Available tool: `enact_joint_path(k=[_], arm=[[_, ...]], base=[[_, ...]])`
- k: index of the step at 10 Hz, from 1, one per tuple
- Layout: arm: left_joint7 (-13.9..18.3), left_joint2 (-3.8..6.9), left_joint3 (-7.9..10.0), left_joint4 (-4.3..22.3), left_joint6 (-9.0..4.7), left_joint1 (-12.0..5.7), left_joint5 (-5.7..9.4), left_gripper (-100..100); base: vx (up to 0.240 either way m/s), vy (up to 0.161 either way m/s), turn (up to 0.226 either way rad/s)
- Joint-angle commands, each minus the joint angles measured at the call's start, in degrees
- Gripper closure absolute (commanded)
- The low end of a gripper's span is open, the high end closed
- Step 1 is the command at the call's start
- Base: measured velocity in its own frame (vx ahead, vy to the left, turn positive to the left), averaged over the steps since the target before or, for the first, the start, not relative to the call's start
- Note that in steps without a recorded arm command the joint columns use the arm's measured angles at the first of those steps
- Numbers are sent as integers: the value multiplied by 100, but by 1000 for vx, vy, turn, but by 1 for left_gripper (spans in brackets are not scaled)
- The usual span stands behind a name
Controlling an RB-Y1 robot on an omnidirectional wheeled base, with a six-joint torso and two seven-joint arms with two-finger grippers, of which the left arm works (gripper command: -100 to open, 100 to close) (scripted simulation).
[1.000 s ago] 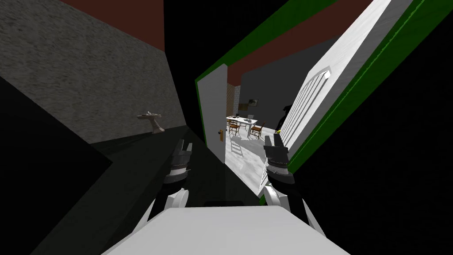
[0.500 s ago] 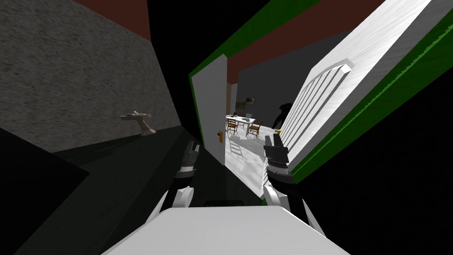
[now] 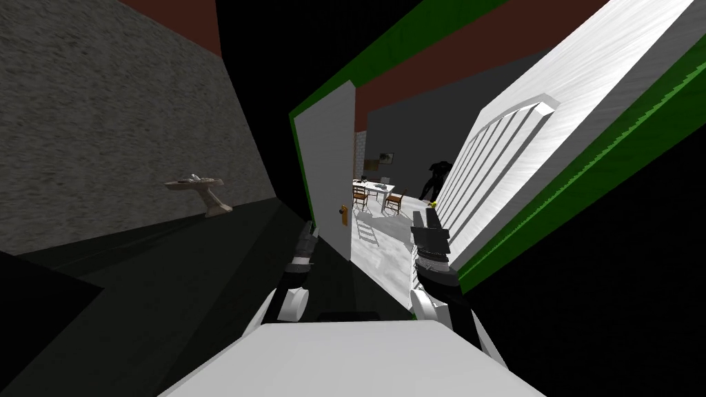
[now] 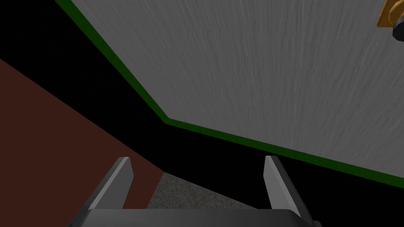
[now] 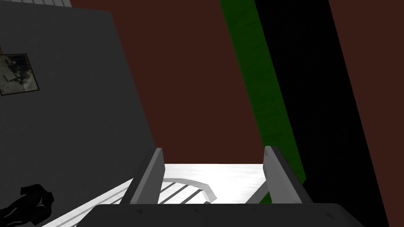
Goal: Push the door open
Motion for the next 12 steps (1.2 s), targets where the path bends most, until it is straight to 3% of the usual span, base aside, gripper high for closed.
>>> enact_joint_path(k=[1, 12], arm=[[42, 24, -74, 189, 123, -159, -9, -100], [295, 156, -589, 1505, 591, -999, -77, -100]], base=[[75, 109, -104], [68, 101, -93]])
